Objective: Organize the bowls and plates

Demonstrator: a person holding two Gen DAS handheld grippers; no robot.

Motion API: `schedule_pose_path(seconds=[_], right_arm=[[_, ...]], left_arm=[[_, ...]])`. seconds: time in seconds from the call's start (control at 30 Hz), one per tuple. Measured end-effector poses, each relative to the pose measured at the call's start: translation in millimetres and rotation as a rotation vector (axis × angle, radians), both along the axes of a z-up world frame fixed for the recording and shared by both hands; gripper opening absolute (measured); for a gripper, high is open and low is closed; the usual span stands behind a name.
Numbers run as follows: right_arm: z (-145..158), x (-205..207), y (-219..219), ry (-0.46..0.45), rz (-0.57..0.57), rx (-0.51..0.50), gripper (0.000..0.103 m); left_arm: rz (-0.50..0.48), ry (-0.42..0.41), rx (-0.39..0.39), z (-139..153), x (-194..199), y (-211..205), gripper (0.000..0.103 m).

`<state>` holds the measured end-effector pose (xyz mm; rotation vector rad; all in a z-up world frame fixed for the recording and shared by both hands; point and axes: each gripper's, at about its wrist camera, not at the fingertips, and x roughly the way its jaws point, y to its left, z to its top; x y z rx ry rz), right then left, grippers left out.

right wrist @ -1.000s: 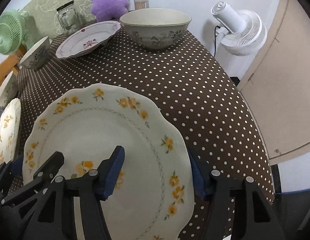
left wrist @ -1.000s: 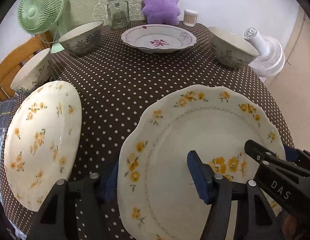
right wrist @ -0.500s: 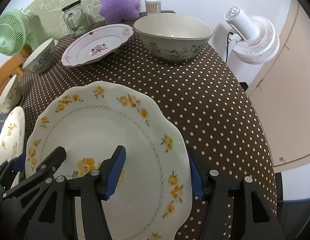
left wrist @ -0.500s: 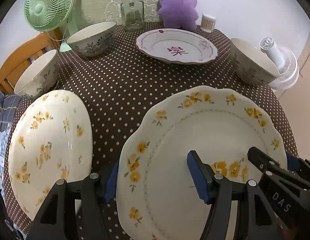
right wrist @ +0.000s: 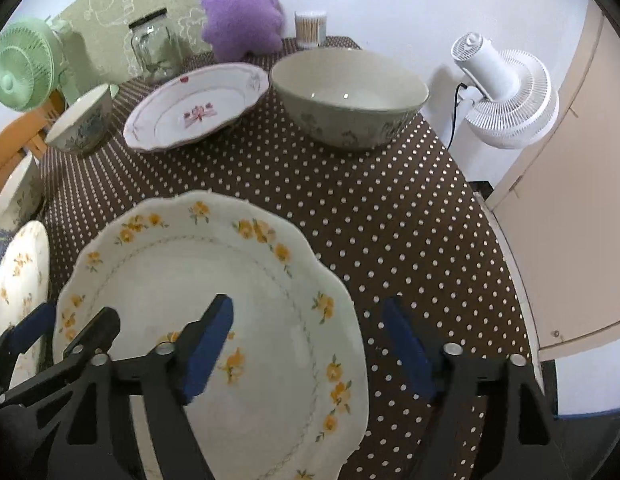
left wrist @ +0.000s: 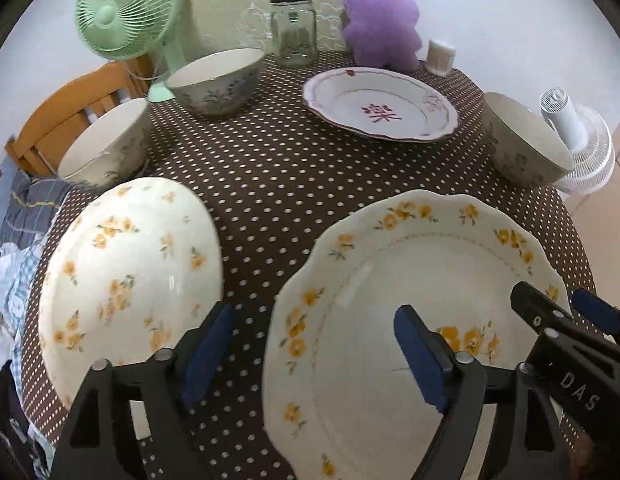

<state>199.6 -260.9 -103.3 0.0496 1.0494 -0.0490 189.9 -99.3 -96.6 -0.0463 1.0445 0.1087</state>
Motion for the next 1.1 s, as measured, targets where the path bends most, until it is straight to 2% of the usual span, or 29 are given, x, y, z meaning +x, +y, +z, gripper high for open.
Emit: schedule_pose_path(seconds=[0.2,0.53,0.8,1.1], right_arm=[[18.4,-6.3,6.3,-0.029,0.024,0.01,0.084],[44.6,-27.4,60.0,-0.095,0.018,-0.009,0.083],[50.8,-35.6,119.9,-0.114,0.032,0.001,0.078],[44.7,-30.0,177.8,-0.111,0.054,0.008,0.078]], left_arm=[[0.015,-0.036,-0.019,16.0,-8.9,17.7,0.088],[0.006,-0.069,-0.032,26.6,-24.2,74.5,0.09],[0.003,-0.078,-0.009,28.1,-29.0,127.9,0.089],[-0.001,-0.069,0.007,18.8,-25.8,176.9,0.089]])
